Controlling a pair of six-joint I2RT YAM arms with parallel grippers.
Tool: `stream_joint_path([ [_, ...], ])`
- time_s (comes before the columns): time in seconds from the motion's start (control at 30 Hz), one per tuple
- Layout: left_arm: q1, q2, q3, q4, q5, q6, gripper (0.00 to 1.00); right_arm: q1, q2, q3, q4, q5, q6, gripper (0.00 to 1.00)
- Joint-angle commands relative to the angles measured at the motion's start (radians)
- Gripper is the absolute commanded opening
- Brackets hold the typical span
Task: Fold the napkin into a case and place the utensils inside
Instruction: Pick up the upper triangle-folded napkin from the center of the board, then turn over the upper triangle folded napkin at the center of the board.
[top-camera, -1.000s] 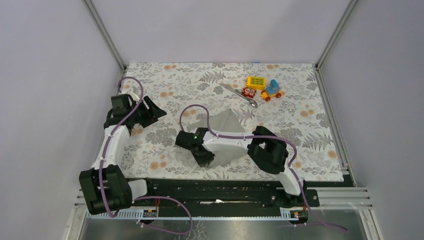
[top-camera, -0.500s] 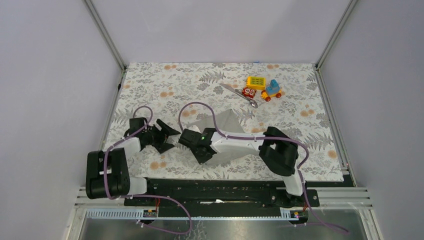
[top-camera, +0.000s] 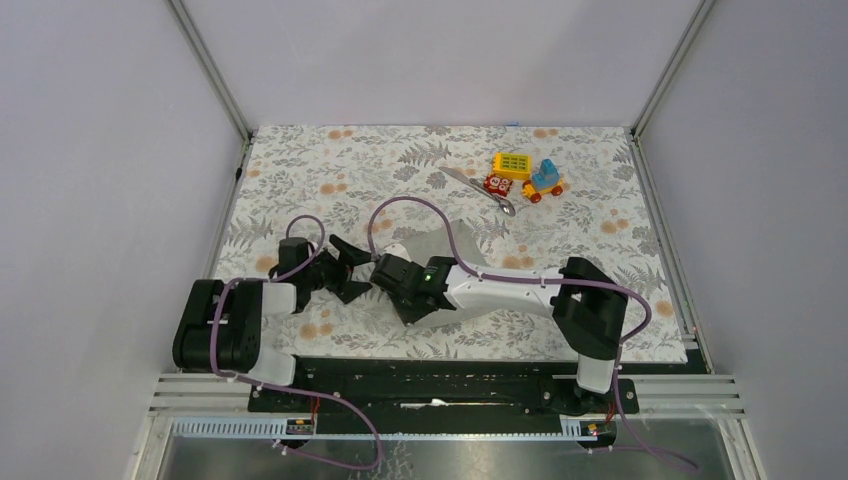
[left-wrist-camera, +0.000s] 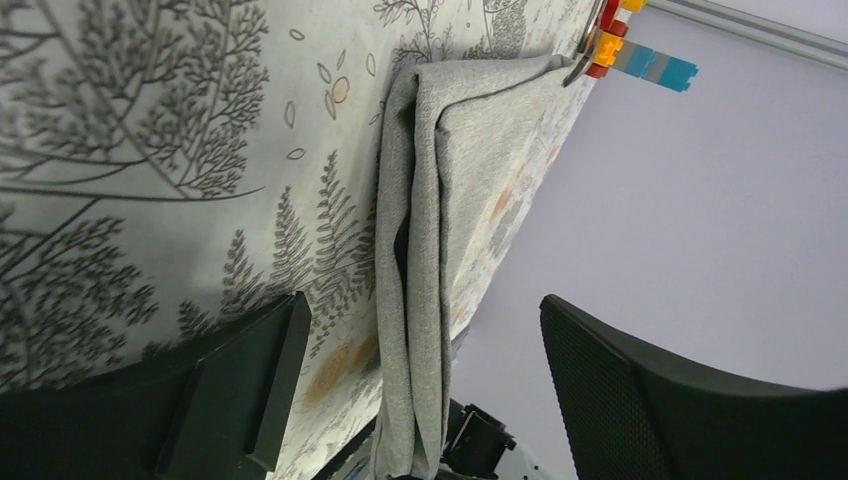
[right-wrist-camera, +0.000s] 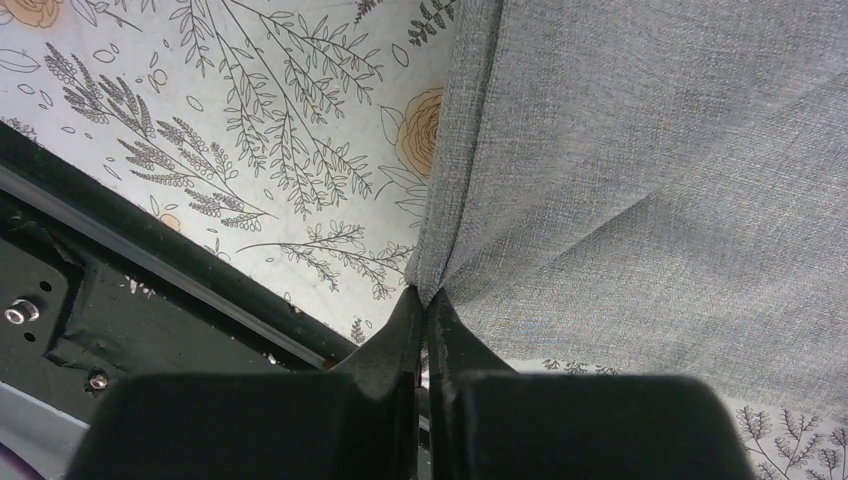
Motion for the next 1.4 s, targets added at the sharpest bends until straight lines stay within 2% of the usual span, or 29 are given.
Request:
stream_joint_path([
  [0.0, -0.031, 0.088, -0.022, 0.165, -0.046, -0.058, 0.90, -0.012, -0.072, -0.014, 0.032, 0.020, -0.006, 0.00],
  [0.1, -0.059, 0.149, -0.008, 0.206, -0.059, -0.070, 0.87, -0.015, -0.083, -0.022, 0.037, 0.017, -0.006, 0.00],
  [0.23, -0.081, 0.219, -0.003, 0.271, -0.086, -0.085, 0.73, -0.016, -0.098, -0.037, 0.048, 0.016, -0.004, 0.00],
  [0.37, -0.085, 0.287, 0.023, 0.330, -0.077, -0.081, 0.64, -0.018, -0.104, -0.044, 0.054, 0.012, -0.001, 0.00],
  [0.53, -0.082, 0.320, 0.041, 0.376, -0.062, -0.078, 0.38, -0.019, -0.105, -0.047, 0.057, -0.003, -0.010, 0.00],
  [0.6, -0.071, 0.300, 0.051, 0.371, -0.058, -0.066, 0.24, -0.019, -0.105, -0.053, 0.068, -0.023, -0.019, 0.00],
  [0.7, -0.038, 0.209, 0.102, 0.206, -0.067, 0.018, 0.07, -0.019, -0.106, -0.073, 0.127, -0.098, -0.056, 0.00],
  [0.83, 0.053, 0.024, 0.219, -0.178, -0.097, 0.212, 0.00, -0.005, -0.066, -0.050, 0.225, -0.252, -0.098, 0.00],
  [0.93, 0.173, -0.127, 0.341, -0.488, -0.134, 0.364, 0.00, 0.012, 0.010, 0.046, 0.305, -0.385, -0.063, 0.00],
  [1.07, 0.342, -0.212, 0.576, -0.904, -0.146, 0.568, 0.00, 0.063, 0.144, 0.277, 0.409, -0.595, 0.021, 0.00],
  [1.13, 0.397, -0.238, 0.704, -1.040, -0.188, 0.653, 0.00, 0.067, 0.189, 0.355, 0.590, -0.724, 0.126, 0.00],
  [1.17, 0.396, -0.244, 0.779, -1.099, -0.257, 0.683, 0.00, 0.067, 0.194, 0.351, 0.682, -0.766, 0.184, 0.00],
  [1.2, 0.384, -0.248, 0.851, -1.122, -0.310, 0.700, 0.00, 0.066, 0.195, 0.341, 0.767, -0.793, 0.245, 0.00],
  [1.27, 0.378, -0.235, 0.913, -1.109, -0.321, 0.689, 0.00, 0.059, 0.193, 0.314, 0.873, -0.826, 0.295, 0.00],
  [1.37, 0.324, -0.214, 0.930, -0.989, -0.350, 0.638, 0.00, 0.027, 0.202, 0.197, 1.041, -0.864, 0.387, 0.00],
])
